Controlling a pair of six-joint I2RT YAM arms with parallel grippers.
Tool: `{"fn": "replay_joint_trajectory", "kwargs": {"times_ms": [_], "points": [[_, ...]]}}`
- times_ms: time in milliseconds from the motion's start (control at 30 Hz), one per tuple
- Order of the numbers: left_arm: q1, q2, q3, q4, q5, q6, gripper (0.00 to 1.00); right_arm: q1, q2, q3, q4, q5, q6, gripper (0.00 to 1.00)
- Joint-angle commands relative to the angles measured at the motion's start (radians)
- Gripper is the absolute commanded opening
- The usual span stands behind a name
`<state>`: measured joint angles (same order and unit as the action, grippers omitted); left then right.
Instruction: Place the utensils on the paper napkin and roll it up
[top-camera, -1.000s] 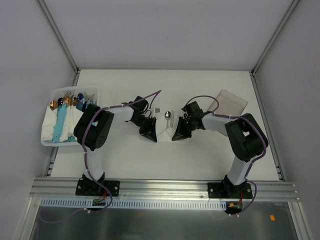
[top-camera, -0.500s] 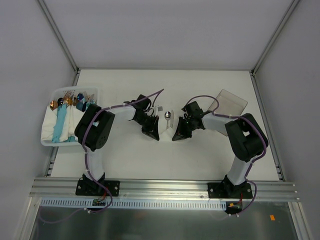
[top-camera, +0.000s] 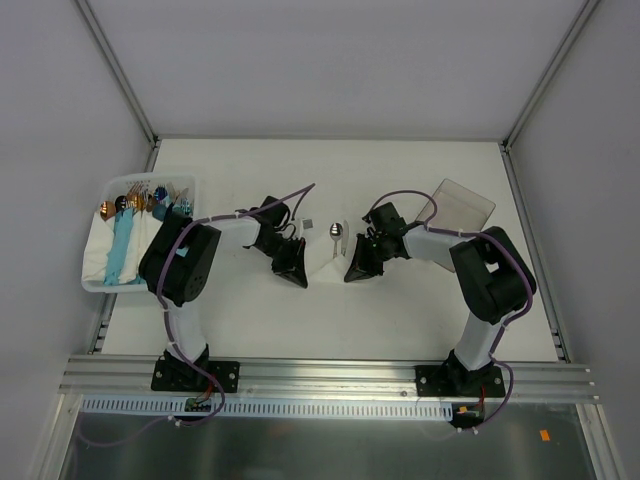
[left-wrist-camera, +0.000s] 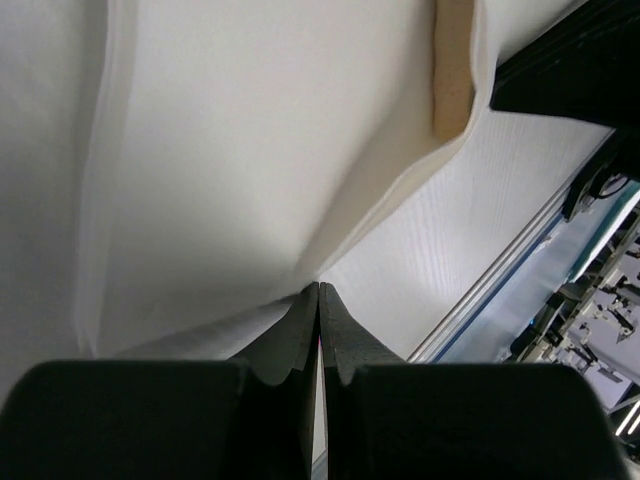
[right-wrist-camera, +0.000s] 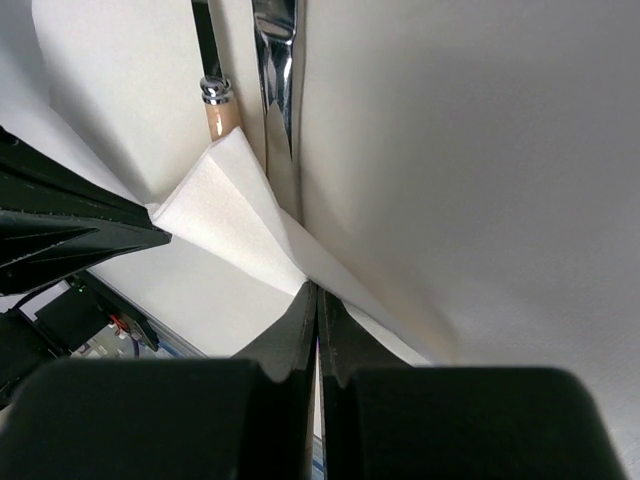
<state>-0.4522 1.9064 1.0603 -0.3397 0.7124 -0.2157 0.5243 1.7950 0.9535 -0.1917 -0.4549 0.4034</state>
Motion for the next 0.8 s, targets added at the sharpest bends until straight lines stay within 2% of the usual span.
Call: {"fn": "replay_joint_trajectory", "kwargs": {"times_ms": [0, 100, 267, 500, 767], "points": [[0.014, -0.079, -0.055, -0.035, -0.036, 0.074, 0.00, 0.002, 0.021, 0.007, -0.074, 0.056, -0.047, 0.00], [0.014, -0.154, -0.063, -0.035, 0.004, 0.114, 0.00, 0.002, 0.026, 0.008, -0.077, 0.055, -0.054, 0.00], [0.009, -0.191, 0.032, -0.035, -0.065, 0.159, 0.00, 0.002, 0.027, 0.010, -0.077, 0.050, -0.058, 0.00], [0.007, -0.052, 0.170, -0.038, -0.143, 0.115, 0.00, 0.002, 0.020, 0.025, -0.081, 0.035, -0.051, 0.01], [0.006, 0.031, 0.133, -0.090, -0.198, 0.147, 0.00, -0.001, -0.058, 0.060, -0.123, 0.028, -0.044, 0.08]]}}
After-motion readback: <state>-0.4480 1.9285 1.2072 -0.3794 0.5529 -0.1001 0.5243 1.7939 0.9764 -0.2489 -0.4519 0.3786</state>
